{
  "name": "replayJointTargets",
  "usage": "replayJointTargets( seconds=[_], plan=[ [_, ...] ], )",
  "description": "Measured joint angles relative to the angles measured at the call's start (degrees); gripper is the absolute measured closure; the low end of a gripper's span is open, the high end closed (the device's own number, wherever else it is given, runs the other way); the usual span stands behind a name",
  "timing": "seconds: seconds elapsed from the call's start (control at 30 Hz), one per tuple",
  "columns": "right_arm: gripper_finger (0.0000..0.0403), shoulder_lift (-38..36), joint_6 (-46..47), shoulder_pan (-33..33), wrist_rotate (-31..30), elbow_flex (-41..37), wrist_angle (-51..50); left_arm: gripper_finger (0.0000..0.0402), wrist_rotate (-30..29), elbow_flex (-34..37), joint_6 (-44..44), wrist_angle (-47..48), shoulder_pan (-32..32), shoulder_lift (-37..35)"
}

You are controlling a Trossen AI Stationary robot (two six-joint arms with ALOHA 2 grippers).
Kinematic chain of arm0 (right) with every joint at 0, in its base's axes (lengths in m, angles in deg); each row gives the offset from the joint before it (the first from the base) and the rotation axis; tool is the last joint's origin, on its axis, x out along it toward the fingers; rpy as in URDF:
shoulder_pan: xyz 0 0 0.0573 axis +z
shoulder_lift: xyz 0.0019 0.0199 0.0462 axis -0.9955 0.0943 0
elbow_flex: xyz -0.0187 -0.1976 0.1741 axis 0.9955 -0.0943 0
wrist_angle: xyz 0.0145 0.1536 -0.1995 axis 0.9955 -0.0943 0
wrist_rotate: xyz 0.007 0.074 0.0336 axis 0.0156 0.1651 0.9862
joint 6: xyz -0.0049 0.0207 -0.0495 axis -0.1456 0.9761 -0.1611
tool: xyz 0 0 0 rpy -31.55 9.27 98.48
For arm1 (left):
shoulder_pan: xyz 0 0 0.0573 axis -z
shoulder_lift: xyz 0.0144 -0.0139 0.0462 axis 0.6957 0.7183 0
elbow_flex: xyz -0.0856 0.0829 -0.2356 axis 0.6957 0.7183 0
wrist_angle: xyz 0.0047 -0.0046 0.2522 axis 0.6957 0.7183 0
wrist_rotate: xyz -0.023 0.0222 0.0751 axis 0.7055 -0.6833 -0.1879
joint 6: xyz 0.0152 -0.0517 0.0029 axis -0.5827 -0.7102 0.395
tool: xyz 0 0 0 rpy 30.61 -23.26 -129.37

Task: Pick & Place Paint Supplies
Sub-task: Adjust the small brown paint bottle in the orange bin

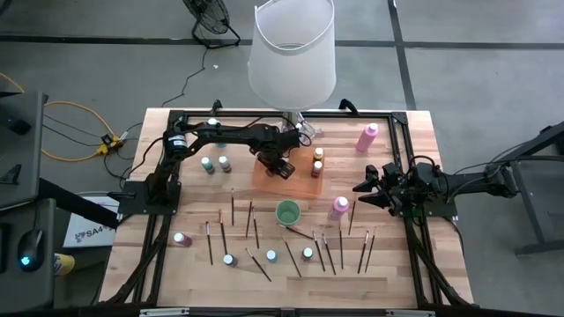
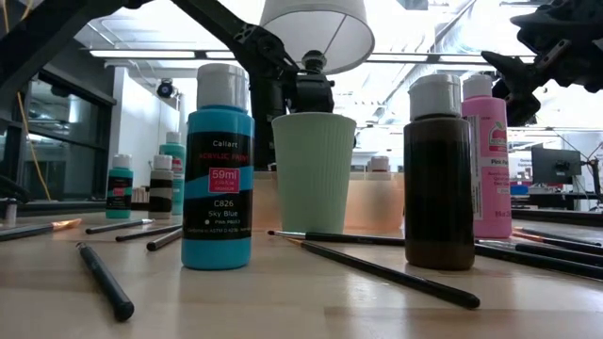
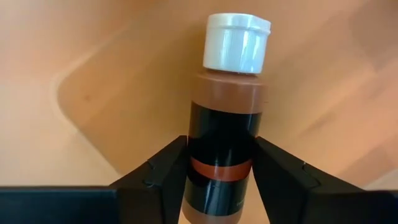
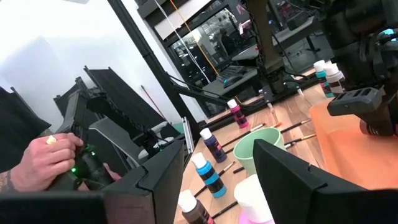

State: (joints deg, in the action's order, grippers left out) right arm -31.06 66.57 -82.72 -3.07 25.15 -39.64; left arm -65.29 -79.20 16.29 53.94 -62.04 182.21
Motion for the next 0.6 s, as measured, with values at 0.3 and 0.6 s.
replayJointTargets(
  seconds=[0.3,0.6],
  plan=[
    [0.0215,0.0,0.0,0.0,0.0,0.0,0.0,0.0194,1.0,-0.2,1.1,1.2,0.0,-2.0],
    [0.0215,0.0,0.0,0.0,0.0,0.0,-0.2,0.0172,0.6,-4.6,3.1,-0.9,0.4,-2.7]
  ],
)
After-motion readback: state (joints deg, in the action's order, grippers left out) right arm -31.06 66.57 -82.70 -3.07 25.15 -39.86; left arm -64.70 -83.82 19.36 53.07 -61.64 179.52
